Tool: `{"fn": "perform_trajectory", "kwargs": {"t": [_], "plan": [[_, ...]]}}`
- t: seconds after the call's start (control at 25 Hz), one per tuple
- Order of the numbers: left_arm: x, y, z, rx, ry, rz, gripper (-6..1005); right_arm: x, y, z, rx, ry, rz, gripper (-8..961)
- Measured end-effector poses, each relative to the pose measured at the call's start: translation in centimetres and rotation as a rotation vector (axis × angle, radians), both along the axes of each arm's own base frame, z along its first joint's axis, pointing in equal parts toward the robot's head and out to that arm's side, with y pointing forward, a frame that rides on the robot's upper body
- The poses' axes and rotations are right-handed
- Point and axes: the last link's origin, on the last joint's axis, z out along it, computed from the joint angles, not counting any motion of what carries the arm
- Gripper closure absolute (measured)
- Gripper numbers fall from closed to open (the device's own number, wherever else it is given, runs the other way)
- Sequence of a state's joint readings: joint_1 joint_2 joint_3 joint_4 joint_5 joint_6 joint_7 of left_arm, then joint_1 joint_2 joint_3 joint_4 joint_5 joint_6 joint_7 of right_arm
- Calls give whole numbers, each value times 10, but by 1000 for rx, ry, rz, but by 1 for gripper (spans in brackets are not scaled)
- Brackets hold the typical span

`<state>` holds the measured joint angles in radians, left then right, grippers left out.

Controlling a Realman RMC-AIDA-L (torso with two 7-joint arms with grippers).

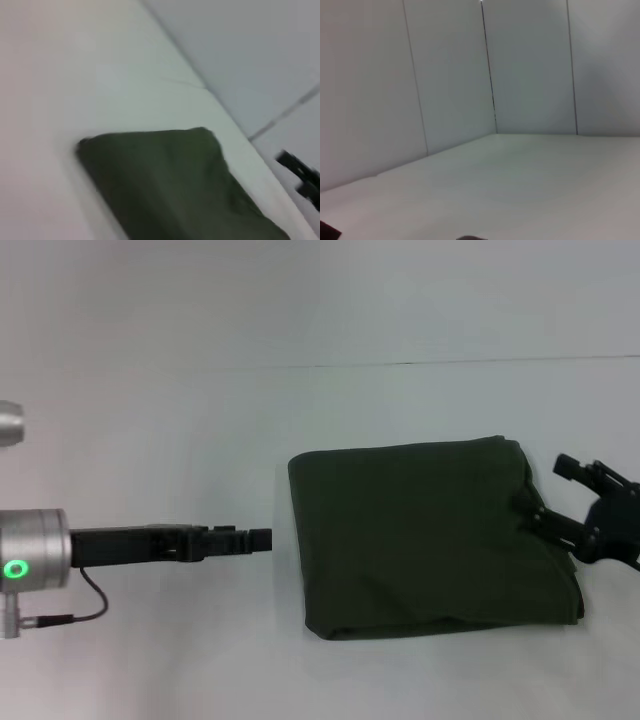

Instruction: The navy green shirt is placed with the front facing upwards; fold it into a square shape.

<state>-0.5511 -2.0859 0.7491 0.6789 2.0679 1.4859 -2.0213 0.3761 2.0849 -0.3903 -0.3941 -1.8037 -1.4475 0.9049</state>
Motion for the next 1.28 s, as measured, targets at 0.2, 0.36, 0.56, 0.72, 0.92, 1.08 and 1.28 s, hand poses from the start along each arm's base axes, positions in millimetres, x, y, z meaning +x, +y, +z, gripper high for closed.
{"fn": "perform_trajectory", "kwargs": {"t": [0.2,0.36,0.56,0.72,0.92,1.08,1.28], "plan": [[6,8,-24,-46,-48,175,122,7,-5,3,11,-3,-22,70],[10,15,-40,-65,-43,251,122,5,-3,4,12,-6,-16,71],[10,19,-52,-74,5,311,123,4,-1,5,15,-9,-8,70],[15,21,-62,-72,33,318,123,3,-1,5,16,-9,-5,70],[24,22,-71,-83,44,294,123,3,0,7,17,-10,-4,69],[30,23,-76,-96,44,282,124,5,1,9,16,-6,-15,71],[36,24,-84,-117,47,300,145,6,1,11,25,-2,-19,70]]}}
